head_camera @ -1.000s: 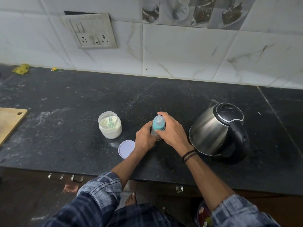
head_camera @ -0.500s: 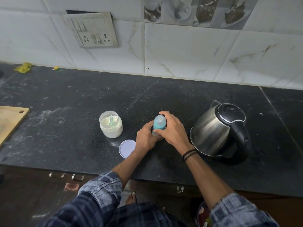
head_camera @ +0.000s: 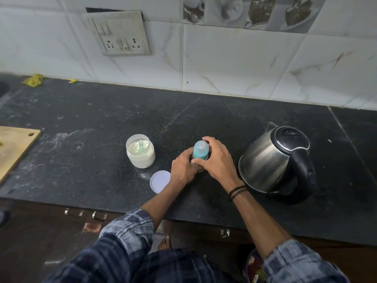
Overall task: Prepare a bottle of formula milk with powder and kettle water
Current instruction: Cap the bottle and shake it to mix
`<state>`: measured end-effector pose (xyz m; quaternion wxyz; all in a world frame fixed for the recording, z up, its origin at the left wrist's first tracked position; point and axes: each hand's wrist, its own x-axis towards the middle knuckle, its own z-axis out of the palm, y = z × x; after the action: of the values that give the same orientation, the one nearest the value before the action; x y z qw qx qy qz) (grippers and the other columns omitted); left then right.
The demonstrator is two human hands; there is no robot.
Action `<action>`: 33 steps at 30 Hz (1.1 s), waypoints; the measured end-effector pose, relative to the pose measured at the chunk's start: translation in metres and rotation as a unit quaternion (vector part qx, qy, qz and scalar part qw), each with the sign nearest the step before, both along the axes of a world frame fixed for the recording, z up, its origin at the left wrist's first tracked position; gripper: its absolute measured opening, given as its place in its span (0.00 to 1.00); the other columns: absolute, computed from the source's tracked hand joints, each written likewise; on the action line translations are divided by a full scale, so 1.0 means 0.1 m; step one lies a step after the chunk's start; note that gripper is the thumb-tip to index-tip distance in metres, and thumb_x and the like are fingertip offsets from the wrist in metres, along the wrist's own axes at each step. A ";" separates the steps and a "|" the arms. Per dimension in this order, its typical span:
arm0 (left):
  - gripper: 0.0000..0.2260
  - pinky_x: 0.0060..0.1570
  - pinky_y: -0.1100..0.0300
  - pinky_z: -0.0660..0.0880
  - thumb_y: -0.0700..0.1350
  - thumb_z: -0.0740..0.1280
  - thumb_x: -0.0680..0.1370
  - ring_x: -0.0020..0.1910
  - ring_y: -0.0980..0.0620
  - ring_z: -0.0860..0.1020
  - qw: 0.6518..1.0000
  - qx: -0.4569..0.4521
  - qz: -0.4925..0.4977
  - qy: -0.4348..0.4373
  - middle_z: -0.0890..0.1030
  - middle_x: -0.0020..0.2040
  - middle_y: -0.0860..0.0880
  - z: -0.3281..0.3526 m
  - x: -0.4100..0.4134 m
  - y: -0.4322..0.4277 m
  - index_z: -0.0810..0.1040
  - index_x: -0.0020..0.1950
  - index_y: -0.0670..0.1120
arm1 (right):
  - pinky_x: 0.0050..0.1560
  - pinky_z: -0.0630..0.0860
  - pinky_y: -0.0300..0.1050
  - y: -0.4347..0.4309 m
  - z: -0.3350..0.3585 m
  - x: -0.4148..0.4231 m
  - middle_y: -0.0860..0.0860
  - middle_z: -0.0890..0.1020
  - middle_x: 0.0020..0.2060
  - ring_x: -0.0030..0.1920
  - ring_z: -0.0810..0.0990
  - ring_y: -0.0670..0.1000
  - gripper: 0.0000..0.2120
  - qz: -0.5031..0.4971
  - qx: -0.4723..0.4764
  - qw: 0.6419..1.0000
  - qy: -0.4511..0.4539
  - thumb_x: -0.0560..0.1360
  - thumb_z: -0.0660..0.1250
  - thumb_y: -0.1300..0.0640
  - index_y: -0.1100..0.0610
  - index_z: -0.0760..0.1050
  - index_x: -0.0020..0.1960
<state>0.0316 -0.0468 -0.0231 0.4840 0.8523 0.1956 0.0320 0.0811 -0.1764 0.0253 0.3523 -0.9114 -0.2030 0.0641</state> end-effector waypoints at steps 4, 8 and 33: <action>0.30 0.67 0.46 0.75 0.47 0.79 0.73 0.64 0.49 0.78 1.000 0.003 0.001 0.001 0.81 0.66 0.51 0.00 0.00 0.01 0.75 0.73 0.53 | 0.70 0.72 0.53 -0.02 0.00 0.00 0.49 0.74 0.71 0.71 0.72 0.51 0.40 0.032 0.024 0.999 0.013 0.71 0.80 0.59 0.48 0.65 0.78; 0.28 0.66 0.45 0.76 0.47 0.78 0.74 0.63 0.49 0.79 1.000 0.008 -0.001 0.001 0.82 0.65 0.51 -0.01 0.00 0.01 0.75 0.72 0.53 | 0.70 0.72 0.55 0.01 -0.04 0.00 0.51 0.76 0.70 0.71 0.72 0.53 0.37 0.015 0.027 1.000 -0.001 0.71 0.80 0.60 0.51 0.68 0.76; 0.26 0.52 0.57 0.72 0.49 0.79 0.70 0.53 0.53 0.80 1.000 -0.002 0.000 -0.006 0.84 0.55 0.56 -0.08 0.01 0.06 0.80 0.68 0.55 | 0.70 0.70 0.51 0.04 -0.12 0.06 0.49 0.74 0.71 0.71 0.71 0.49 0.41 0.032 0.049 0.998 0.029 0.70 0.80 0.63 0.48 0.67 0.78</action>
<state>0.0326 -0.0412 -0.0308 0.4864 0.8513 0.1931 0.0369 0.0867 -0.1722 0.0136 0.4001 -0.8838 -0.2244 0.0920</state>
